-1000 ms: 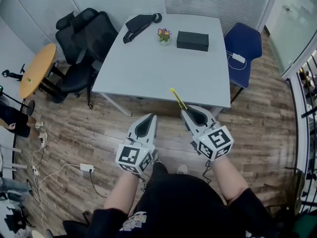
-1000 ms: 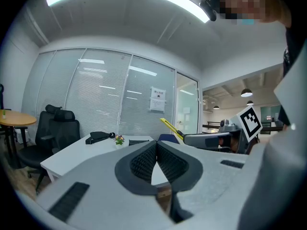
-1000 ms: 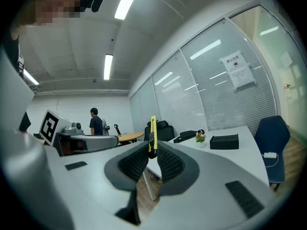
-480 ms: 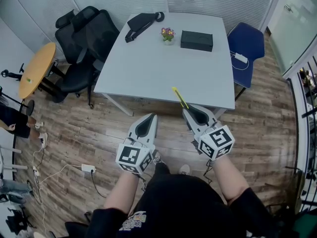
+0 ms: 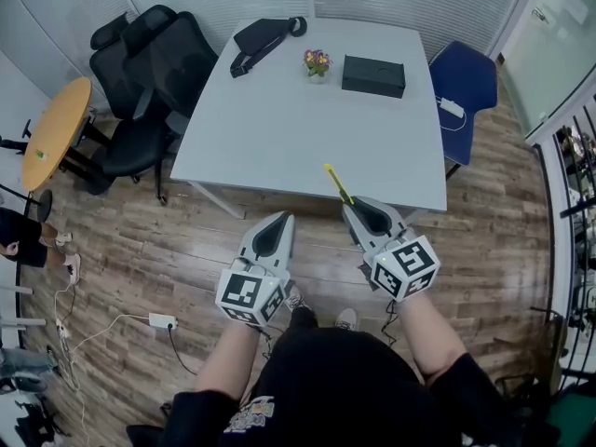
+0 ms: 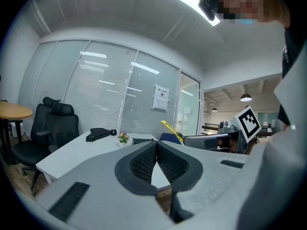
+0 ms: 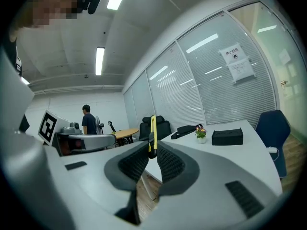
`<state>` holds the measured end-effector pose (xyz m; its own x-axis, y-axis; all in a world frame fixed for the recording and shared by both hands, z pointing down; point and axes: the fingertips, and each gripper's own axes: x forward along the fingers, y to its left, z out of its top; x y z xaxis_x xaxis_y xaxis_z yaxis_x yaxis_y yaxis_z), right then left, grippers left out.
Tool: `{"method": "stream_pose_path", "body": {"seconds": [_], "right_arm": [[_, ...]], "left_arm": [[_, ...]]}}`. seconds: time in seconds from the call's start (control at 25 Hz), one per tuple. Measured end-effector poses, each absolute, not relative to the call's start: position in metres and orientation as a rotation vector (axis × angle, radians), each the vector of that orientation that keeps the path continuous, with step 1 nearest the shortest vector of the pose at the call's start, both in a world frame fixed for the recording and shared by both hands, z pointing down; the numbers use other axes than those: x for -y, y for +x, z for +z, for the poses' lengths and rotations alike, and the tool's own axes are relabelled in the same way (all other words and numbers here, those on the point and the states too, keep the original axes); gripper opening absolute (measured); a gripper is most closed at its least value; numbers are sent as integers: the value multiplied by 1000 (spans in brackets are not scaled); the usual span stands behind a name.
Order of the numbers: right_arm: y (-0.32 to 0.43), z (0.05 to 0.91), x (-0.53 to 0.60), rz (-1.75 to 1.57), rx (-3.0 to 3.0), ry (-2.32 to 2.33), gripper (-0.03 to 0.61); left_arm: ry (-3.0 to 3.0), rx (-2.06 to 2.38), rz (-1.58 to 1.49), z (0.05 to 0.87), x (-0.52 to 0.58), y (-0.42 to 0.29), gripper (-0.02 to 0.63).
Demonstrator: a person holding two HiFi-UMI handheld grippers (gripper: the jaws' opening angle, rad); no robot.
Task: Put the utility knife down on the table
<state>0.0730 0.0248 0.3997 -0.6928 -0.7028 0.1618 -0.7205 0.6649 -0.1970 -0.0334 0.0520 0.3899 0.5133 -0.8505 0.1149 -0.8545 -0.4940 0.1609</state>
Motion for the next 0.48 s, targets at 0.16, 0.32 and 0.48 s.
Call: {"method": "stream_pose_path", "body": {"seconds": [0.16,0.32,0.48], "right_arm": [[61,405,-7,392,2769,1225,58],[48,410,10,398,2741,1256,58],[32,414,26,408,2716,1298,58]], "left_arm": [[2554,1420,23,398,-33,-46,6],[2558,1385,20,403,-14,-60,5],[2571,1345,20,407,3,-78,5]]}}
